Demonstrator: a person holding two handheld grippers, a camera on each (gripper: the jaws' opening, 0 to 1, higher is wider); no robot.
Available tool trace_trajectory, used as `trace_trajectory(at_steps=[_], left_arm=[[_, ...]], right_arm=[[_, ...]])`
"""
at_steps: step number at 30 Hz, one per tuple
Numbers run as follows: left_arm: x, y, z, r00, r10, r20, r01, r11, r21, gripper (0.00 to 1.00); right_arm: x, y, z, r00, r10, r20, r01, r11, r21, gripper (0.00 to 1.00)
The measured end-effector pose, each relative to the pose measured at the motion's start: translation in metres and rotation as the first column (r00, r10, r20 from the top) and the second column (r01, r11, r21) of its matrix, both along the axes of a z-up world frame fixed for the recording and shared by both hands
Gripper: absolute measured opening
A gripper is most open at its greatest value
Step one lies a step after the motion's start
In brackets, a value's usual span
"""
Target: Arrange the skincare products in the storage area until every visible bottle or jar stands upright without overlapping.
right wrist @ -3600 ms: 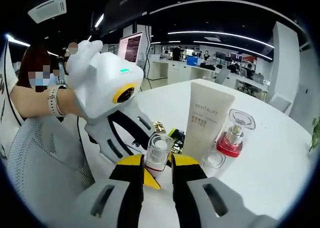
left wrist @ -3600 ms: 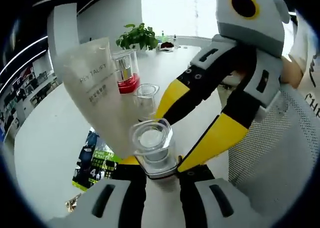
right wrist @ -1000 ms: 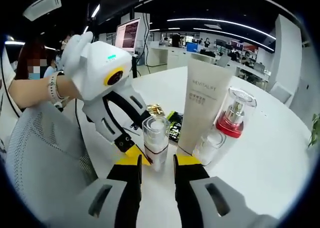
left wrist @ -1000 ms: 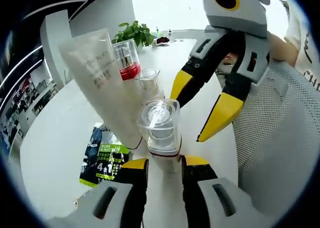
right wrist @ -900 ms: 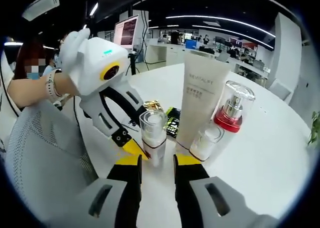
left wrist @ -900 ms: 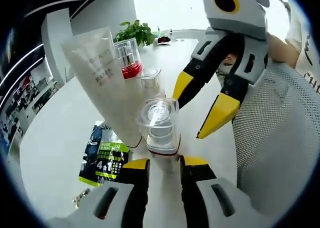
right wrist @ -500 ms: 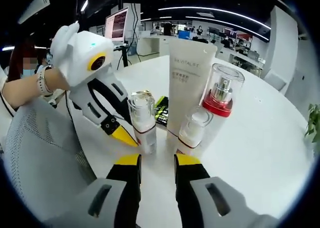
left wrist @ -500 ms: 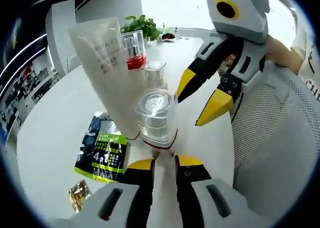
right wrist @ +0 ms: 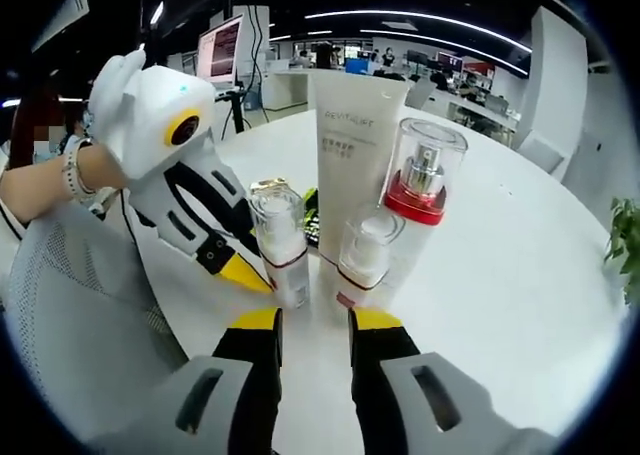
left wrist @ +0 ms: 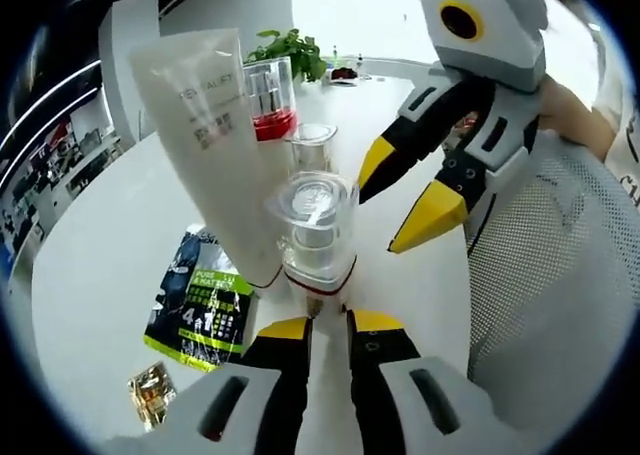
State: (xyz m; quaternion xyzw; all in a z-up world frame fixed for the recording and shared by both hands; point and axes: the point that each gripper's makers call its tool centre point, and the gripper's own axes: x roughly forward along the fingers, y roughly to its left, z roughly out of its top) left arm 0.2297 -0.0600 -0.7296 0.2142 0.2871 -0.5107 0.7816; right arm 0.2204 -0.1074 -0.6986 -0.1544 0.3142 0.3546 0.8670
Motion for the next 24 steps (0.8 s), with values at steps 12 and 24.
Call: trace_trajectory(at_steps=[12,24], left_arm=[[0.008,-0.011,0.001,1.0,0.011,0.014,-0.011,1.0,-0.027,0.11],[0.015,-0.016,0.002,0.998,0.052,0.03,-0.05,0.998,-0.043,0.08]], right_arm=[[0.003,-0.006,-0.002,0.999,-0.033,-0.011,0.033,0.999,-0.001,0.24],[0.01,-0.012,-0.003,0.998,-0.064,-0.002,0.064,0.998,-0.021,0.18]])
